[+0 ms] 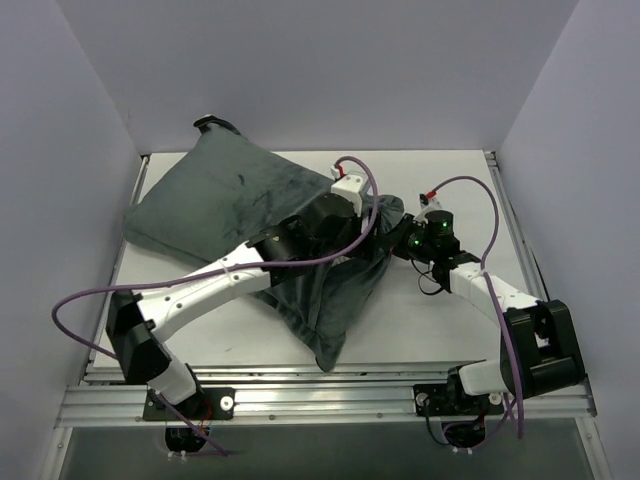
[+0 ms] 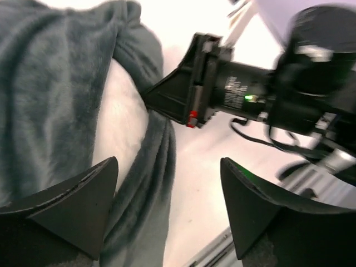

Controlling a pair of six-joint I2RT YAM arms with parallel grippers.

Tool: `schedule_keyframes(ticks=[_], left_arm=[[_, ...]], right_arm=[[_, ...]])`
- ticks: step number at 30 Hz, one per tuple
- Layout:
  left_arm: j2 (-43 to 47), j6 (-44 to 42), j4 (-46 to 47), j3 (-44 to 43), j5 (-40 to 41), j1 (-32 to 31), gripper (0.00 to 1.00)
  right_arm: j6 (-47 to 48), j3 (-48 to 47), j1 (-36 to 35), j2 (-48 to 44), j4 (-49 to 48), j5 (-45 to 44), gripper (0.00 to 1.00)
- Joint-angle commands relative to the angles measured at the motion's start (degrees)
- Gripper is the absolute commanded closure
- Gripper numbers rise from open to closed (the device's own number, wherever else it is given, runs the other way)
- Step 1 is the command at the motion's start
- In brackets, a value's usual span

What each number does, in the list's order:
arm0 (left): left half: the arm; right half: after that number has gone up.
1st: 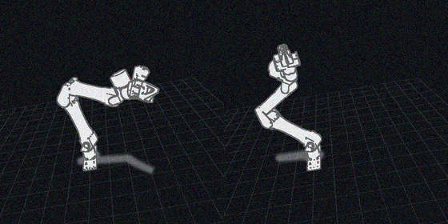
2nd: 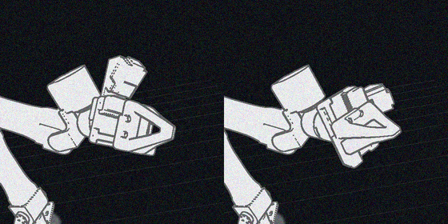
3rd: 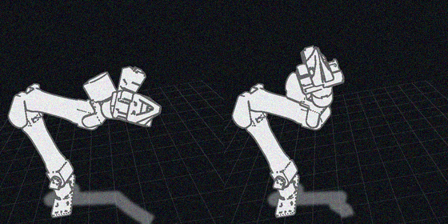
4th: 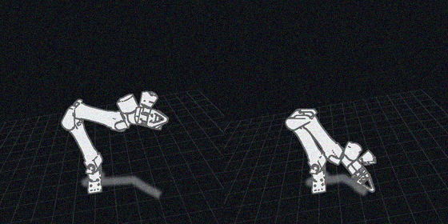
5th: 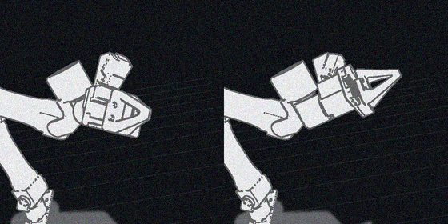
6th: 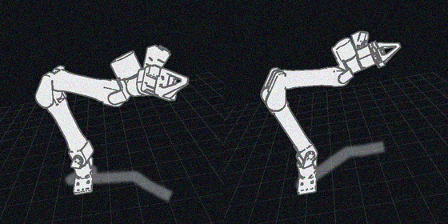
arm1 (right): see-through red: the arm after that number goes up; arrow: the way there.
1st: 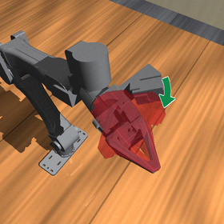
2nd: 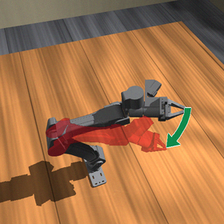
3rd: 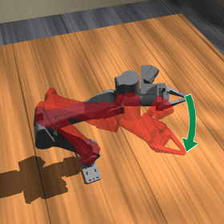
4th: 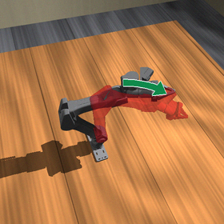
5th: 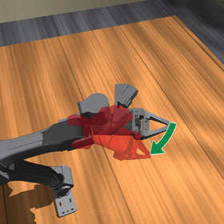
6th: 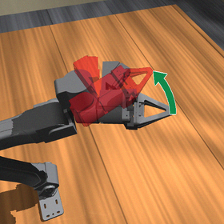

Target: Remove the pillowcase from the pillow

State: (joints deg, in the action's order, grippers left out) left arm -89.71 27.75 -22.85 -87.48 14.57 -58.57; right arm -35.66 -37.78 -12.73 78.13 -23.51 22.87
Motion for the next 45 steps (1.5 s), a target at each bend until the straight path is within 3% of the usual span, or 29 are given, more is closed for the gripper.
schedule_keyframes(ticks=[1,6,12,19,28,33,42,45], left_arm=[[-5.46,2.75,0.53,-4.09,2.03,0.03,0.19],[-12.50,2.22,-1.84,-6.38,11.26,0.56,0.26],[-20.93,3.89,-10.10,-13.41,18.71,1.43,0.26],[-25.51,6.88,-17.48,-19.12,26.48,3.81,0.09],[-31.75,8.99,-23.55,-20.63,22.27,4.51,0.03],[-30.09,9.69,-19.96,-15.45,14.45,4.25,0.05],[-30.52,11.27,-16.00,-10.25,8.46,4.25,0.05],[-32.36,12.59,-15.56,-9.64,8.28,4.34,0.00]], right_arm=[[1.47,-1.16,-0.45,-1.75,2.06,-1.95,1.00],[2.61,-0.81,-0.36,-3.06,3.47,-3.88,1.00],[3.67,-0.37,-0.45,-5.09,4.96,-6.17,1.00],[3.84,0.69,-0.54,-6.14,5.23,-8.11,1.00],[2.61,2.71,-0.80,-5.53,3.03,-8.90,1.00],[2.00,3.68,-1.07,-4.56,1.98,-9.16,1.00],[1.29,4.12,-1.59,-3.07,0.92,-10.22,1.00],[1.21,4.38,-2.03,-3.77,1.09,-10.83,1.00]])
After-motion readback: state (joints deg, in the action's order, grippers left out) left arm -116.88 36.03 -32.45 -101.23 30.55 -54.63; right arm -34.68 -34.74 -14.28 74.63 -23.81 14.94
